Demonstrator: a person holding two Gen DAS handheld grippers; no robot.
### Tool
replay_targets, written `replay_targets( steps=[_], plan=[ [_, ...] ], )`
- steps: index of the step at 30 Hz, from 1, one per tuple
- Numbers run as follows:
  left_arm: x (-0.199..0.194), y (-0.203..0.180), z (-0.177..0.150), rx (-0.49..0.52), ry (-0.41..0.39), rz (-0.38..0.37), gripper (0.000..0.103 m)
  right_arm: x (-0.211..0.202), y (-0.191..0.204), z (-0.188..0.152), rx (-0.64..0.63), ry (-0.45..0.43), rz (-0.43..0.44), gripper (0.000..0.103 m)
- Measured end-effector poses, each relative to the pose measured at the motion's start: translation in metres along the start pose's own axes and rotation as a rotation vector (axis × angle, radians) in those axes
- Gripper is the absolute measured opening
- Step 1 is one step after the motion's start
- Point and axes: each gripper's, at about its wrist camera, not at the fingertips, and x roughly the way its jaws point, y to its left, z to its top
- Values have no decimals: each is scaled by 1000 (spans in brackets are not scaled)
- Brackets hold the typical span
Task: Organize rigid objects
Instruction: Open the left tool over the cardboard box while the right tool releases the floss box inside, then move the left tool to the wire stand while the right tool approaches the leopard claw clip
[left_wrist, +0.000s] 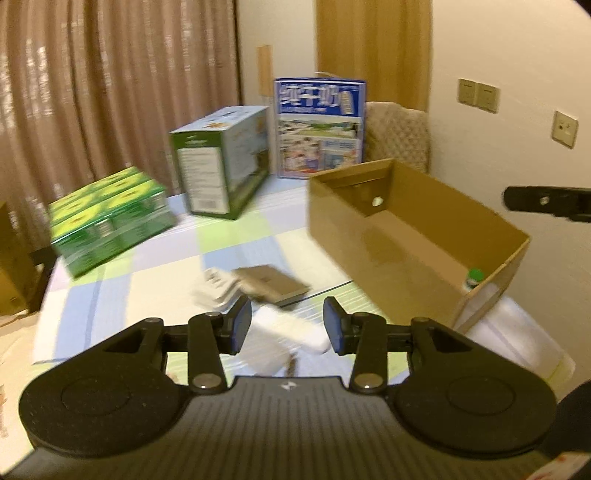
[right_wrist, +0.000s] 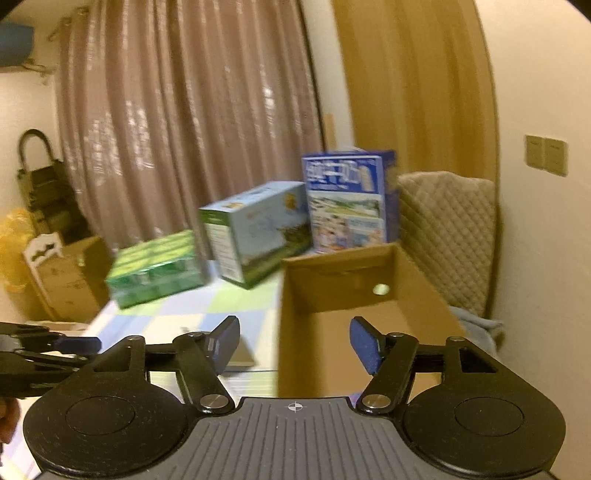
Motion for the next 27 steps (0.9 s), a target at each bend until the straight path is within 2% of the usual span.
replay_targets(
  steps=[7, 14, 19, 23, 27],
  plan=[
    [-25, 44, -31, -61, 16, 79, 39, 2, 49, -17, -15, 30, 87, 67],
    [-24, 70, -67, -115, 51, 111, 40, 26, 74, -50, -35, 75, 122, 68],
    [-4, 76, -94, -132, 106, 86, 42, 56, 85, -81, -36, 142, 152, 68],
    [13, 71, -110, -119, 129, 48, 54, 80, 89, -99, -42, 206, 167, 68],
    [29, 63, -120, -62, 153, -24, 65, 97, 85, -106, -28, 238, 164, 68]
  ],
)
